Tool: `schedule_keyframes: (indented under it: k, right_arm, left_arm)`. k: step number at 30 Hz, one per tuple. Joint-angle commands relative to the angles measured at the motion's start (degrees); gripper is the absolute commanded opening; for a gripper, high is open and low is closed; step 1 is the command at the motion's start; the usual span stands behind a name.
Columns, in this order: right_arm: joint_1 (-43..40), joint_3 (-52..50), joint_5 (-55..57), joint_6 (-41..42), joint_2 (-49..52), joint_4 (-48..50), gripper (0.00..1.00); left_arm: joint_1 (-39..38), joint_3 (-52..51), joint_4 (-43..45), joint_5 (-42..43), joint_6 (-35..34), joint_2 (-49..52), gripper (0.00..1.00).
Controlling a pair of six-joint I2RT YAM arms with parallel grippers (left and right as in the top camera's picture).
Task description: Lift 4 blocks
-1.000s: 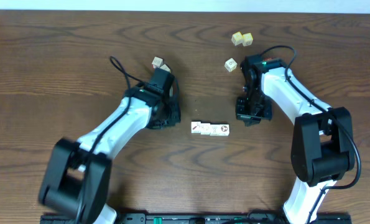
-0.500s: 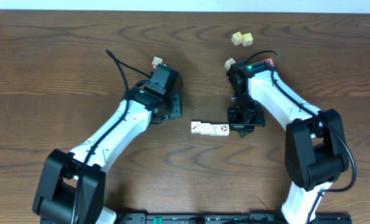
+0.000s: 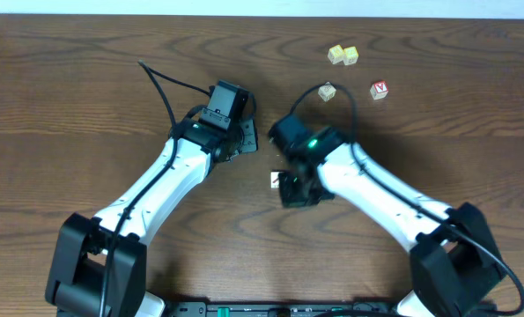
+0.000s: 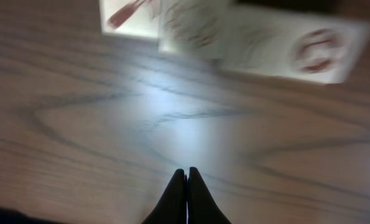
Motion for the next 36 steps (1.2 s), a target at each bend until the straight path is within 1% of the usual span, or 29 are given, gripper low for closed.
schedule_keyframes:
  k: [1, 2, 3, 4, 6, 10, 11, 15, 19, 36]
  right_arm:
    - [2.64, -3.43, 1.64, 6.91, 0.22, 3.50, 0.01]
    - [3.08, -5.33, 3.32, 8.41, 0.24, 5.92, 0.02]
    - [3.06, -6.12, 4.17, 8.72, 0.24, 6.99, 0.04]
    - [2.99, -6.86, 5.14, 8.87, 0.24, 8.11, 0.06]
    - [2.64, -8.50, 6.67, 8.87, 0.33, 10.80, 0.07]
    - [1.20, -10.51, 6.86, 8.83, 0.44, 14.25, 0.04]
    - [0.52, -10.67, 6.91, 8.79, 0.44, 14.71, 0.01]
    - [-0.90, -10.67, 7.45, 7.93, 0.44, 15.85, 0.01]
    - [-1.07, -11.06, 8.68, 7.91, 0.46, 16.87, 0.01]
    - [-1.09, -12.11, 8.28, 6.58, 1.27, 18.21, 0.01]
  left_arm:
    - [-0.02, 0.74, -0.92, -3.41, 0.94, 0.15, 0.07]
    - [0.15, 0.74, -2.16, -6.67, 0.76, 0.11, 0.07]
    - [0.44, 0.74, -2.99, -7.87, -0.04, 0.09, 0.07]
    - [0.96, 0.74, -4.04, -8.72, -1.22, 0.00, 0.07]
    - [2.71, 0.74, -6.25, -9.22, -3.50, 0.00, 0.07]
    - [8.20, 0.74, -10.67, -9.16, -5.38, 0.00, 0.07]
    - [10.75, 0.74, -12.61, -9.16, -5.35, 0.00, 0.08]
    - [17.11, 0.74, -17.66, -9.14, -5.31, 0.00, 0.07]
    - [20.35, 0.72, -20.68, -9.14, -5.31, 0.00, 0.07]
    - [20.83, -0.24, -21.14, -8.79, -5.31, 0.00, 0.07]
